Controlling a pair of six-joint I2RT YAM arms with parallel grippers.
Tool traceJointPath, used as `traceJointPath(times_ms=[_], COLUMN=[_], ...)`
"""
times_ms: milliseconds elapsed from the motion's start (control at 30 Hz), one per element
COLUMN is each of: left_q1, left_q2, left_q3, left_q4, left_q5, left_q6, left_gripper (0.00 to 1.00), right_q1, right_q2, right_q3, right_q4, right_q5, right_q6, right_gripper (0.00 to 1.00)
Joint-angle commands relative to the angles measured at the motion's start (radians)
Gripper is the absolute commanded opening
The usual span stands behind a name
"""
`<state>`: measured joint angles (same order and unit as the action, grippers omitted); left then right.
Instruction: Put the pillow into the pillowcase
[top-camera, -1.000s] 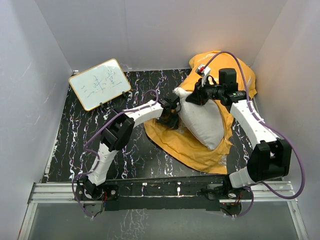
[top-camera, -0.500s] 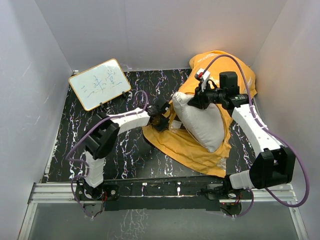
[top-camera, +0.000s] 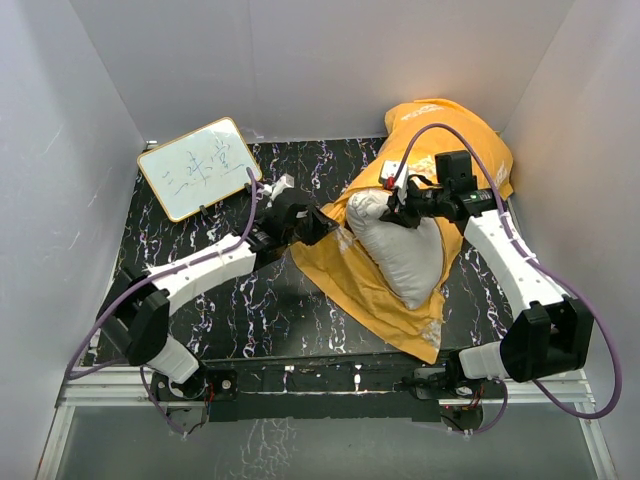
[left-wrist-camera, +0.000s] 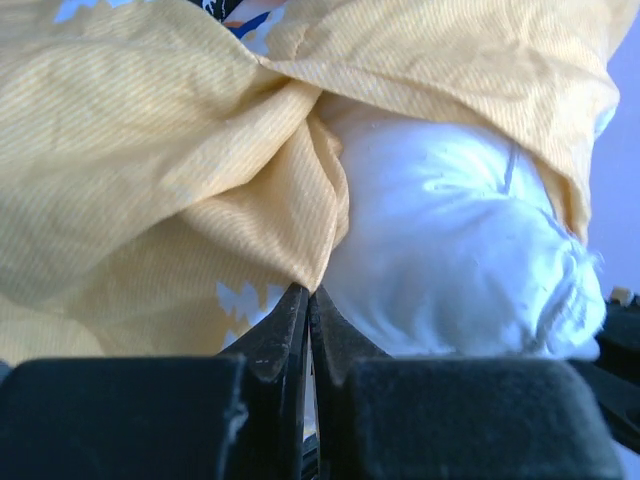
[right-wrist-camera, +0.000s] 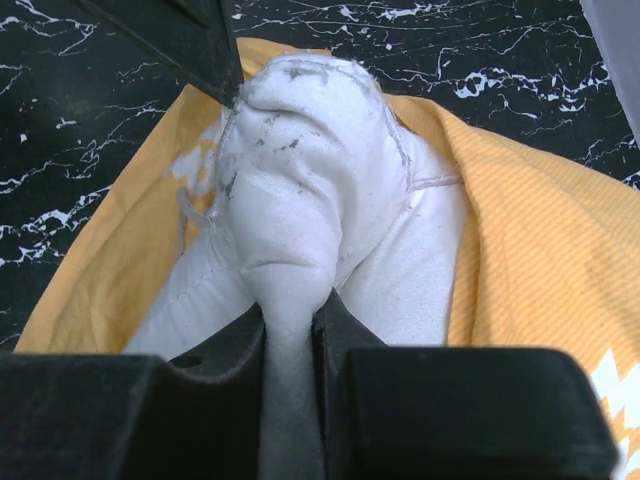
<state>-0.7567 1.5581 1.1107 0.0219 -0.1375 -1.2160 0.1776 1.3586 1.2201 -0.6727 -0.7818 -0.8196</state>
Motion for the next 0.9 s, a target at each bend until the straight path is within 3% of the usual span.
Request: traceJointPath(times_ms=[0,200,400,600,767,867], left_q1=[0.028,0.031,0.031,0.048,0.057,0.056], left_q2=[-0.165,-0.233,-0.266,-0.325,-0.358,-0.331], left_q3=[-0.017,-0.040,-0.048,-0.077,-0.169,-0.308], left_q4=[0.119,0.161,0.193,0.135,0.043,0.229], left_q5=[-0.067,0.012,0.077,0.068,0.099,0.211], left_q6=[0.092,0.126,0.154,0.163,0.144,0.033], left_gripper=[0.00,0.00,0.00,0.00,0.00,0.16], right_q1=[-0.002,0.064,0.175,0.185,0.135,0.133], right_q2=[0.025,0.083,0.160,0.216,0.185,0.185], right_q3=[0.023,0.022,0.008,0.076,0.101,0.118], right_q4=[-0.155,-0.199,-0.123,-0.133,-0.133,-0.108], right_q5=[0.043,0.116,0.288,0.394,0.183,0.094], right_q6=[-0.129,-0.189,-0.076,-0.059,-0.007,0.081], right_gripper=[0.08,0.08,0.08,0.08,0.08,0.08])
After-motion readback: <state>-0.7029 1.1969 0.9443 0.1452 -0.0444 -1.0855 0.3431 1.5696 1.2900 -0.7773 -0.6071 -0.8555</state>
